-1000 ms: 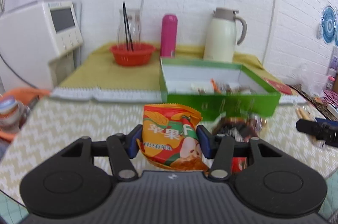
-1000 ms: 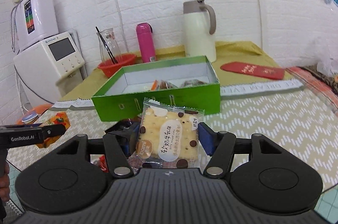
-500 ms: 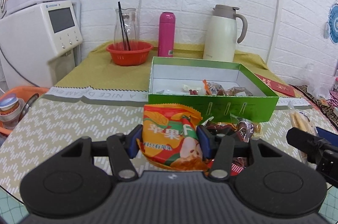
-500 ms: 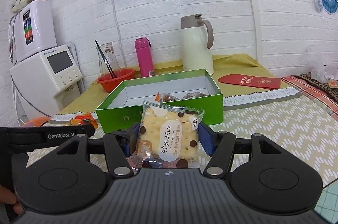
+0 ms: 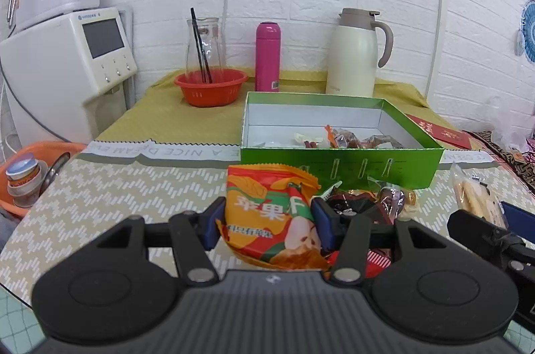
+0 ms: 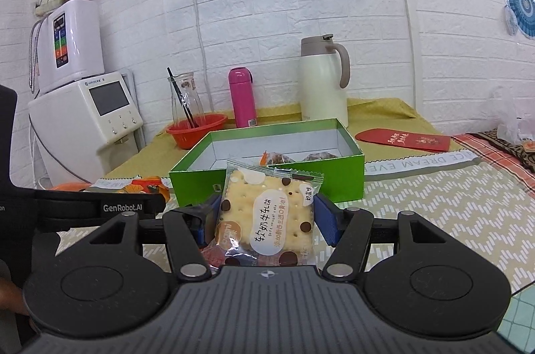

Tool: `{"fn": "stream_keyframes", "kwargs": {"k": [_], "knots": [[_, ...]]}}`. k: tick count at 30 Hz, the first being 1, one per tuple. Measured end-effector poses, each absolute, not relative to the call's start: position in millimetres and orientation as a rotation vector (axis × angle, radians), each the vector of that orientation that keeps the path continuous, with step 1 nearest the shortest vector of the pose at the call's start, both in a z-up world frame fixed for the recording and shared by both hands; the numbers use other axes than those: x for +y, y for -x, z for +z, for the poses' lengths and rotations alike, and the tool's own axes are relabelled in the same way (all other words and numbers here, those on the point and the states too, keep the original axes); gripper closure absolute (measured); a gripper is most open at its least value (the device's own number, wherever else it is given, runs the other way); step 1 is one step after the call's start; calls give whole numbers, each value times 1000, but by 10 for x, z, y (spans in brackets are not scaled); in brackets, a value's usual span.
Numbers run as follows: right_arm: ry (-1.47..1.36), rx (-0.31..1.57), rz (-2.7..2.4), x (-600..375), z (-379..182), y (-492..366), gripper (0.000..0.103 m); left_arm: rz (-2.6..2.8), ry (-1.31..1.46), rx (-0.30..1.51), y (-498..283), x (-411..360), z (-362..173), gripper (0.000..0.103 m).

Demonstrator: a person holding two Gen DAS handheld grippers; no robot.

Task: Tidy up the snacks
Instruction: 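Lower both packets into the green box and open both grippers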

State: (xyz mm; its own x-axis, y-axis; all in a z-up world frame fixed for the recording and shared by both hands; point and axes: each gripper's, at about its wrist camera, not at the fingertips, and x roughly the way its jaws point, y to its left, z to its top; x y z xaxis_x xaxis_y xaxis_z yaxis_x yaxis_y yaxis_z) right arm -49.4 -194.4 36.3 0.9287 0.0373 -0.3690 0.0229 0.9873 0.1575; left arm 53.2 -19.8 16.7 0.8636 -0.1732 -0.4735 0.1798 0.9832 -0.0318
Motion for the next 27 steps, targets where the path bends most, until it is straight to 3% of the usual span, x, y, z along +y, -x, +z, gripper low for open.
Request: {"fn": "stream_keyframes", "kwargs": {"k": [16, 23, 27], "knots": [[-228, 478, 89, -2069, 339, 349, 5, -232, -23, 499, -691, -227, 172, 50], [-119, 353, 4, -2434, 651, -159, 5, -258, -11, 420, -1240, -383, 476, 50], [-120, 370, -24, -2600, 623, -692, 5, -266, -4, 415, -1686, -528, 492, 50]]}}
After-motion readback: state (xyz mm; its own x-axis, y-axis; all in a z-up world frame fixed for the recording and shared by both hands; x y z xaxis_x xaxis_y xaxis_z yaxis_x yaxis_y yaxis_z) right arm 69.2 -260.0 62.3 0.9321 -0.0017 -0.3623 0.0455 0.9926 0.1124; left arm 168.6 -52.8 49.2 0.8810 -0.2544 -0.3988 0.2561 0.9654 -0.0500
